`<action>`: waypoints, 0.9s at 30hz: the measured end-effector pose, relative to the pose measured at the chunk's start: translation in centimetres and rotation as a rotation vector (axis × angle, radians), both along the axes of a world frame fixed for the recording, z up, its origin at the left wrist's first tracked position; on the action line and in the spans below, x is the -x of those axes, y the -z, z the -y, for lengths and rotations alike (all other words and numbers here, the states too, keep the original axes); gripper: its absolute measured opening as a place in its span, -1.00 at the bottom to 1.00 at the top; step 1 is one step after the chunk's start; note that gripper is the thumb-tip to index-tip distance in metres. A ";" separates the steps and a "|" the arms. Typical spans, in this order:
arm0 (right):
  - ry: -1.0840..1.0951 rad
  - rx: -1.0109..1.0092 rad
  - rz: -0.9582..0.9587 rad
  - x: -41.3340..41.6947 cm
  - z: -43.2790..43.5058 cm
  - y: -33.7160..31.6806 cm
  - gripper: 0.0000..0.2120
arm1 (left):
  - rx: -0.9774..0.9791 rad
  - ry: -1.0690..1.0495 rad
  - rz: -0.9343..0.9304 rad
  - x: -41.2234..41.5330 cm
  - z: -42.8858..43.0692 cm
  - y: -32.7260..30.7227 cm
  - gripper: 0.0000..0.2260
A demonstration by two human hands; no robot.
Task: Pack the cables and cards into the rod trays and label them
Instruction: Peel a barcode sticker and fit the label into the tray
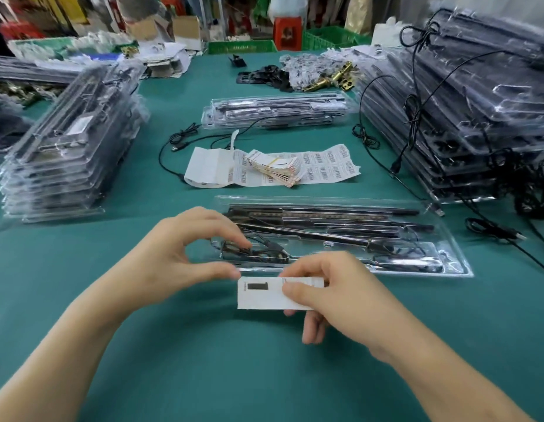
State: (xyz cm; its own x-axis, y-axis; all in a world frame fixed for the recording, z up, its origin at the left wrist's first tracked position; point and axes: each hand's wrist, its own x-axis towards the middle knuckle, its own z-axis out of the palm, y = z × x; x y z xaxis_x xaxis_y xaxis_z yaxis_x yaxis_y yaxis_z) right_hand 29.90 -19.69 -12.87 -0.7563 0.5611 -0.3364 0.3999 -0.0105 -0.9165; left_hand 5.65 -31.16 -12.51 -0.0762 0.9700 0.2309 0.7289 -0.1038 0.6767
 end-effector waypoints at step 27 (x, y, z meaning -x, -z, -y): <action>0.561 0.495 -0.197 5.2 7.0 0.4 -0.88 | -0.132 -0.078 -0.137 1.4 0.5 2.7 -0.89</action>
State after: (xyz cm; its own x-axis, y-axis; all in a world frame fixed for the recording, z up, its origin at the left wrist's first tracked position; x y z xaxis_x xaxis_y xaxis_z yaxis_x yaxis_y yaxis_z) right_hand 24.72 -26.64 -13.29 -0.4753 0.6972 -0.5366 0.0432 -0.5907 -0.8057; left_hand 4.22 -31.65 -15.19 -0.1086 0.9230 0.3691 0.8223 -0.1252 0.5551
